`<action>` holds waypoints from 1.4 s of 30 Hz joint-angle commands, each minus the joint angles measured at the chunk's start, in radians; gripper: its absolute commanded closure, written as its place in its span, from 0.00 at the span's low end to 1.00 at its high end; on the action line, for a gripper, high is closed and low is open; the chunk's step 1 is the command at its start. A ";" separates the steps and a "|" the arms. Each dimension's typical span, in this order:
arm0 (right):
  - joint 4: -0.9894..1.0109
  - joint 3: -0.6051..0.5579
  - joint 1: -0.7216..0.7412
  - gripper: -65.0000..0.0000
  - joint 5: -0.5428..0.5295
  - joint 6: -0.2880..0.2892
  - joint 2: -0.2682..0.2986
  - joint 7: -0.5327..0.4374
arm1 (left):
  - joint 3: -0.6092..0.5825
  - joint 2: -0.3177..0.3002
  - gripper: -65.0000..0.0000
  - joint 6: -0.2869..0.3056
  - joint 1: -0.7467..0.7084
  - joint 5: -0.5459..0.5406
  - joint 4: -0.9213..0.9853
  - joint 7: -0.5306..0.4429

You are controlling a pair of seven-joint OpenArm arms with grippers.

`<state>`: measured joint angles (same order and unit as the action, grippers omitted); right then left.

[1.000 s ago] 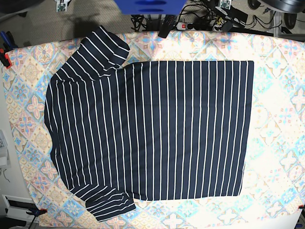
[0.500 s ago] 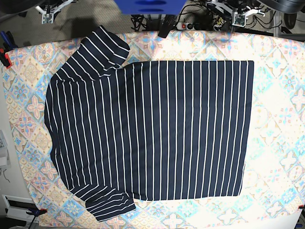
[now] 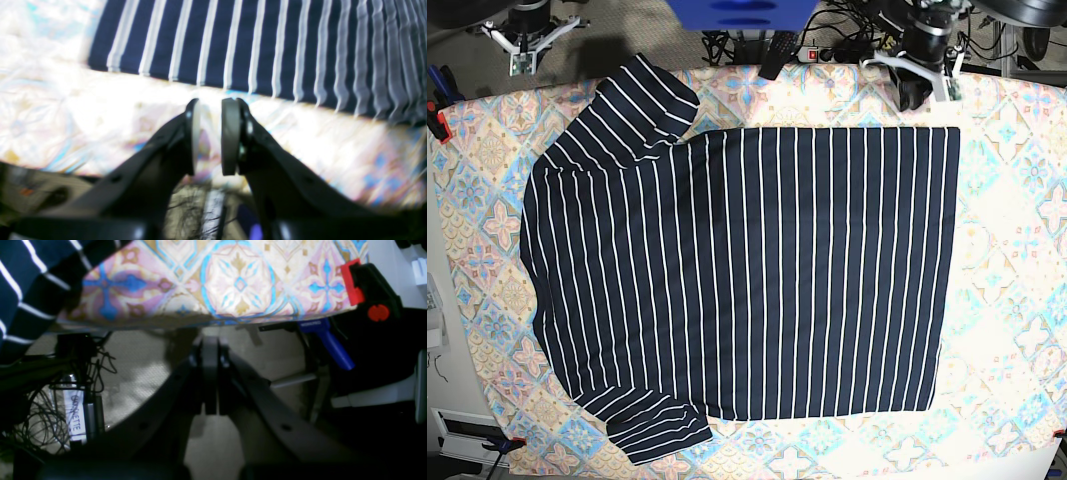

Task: Fold the T-shirt properly
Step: 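Lower both grippers to the shirt's shoulder corners and grasp them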

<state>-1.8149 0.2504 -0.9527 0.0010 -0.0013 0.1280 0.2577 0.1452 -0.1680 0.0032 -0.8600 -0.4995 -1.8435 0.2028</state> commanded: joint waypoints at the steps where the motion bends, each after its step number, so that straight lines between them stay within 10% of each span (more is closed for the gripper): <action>1: -0.019 0.005 -0.009 1.00 0.004 -0.006 0.006 -0.027 | 0.029 -0.008 0.82 -0.010 0.000 -0.037 -0.017 0.001; 17: -0.019 0.005 0.011 1.00 0.004 -0.006 0.006 -0.025 | 0.399 -0.002 0.80 -0.009 0.253 -0.658 0.152 0.535; 27: -0.019 0.005 0.050 1.00 0.004 -0.006 0.006 0.041 | 0.406 0.002 0.62 -0.010 0.282 -0.698 0.206 0.577; 42: -0.019 0.005 0.050 1.00 0.004 -0.006 0.006 0.041 | 0.408 0.029 0.61 -0.010 0.376 -0.692 0.400 0.571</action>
<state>-1.8191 0.2489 -0.8890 0.0010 -0.0013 0.1280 0.3149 0.5522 -0.1307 0.0032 -0.4839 -1.2083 -1.4395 0.7712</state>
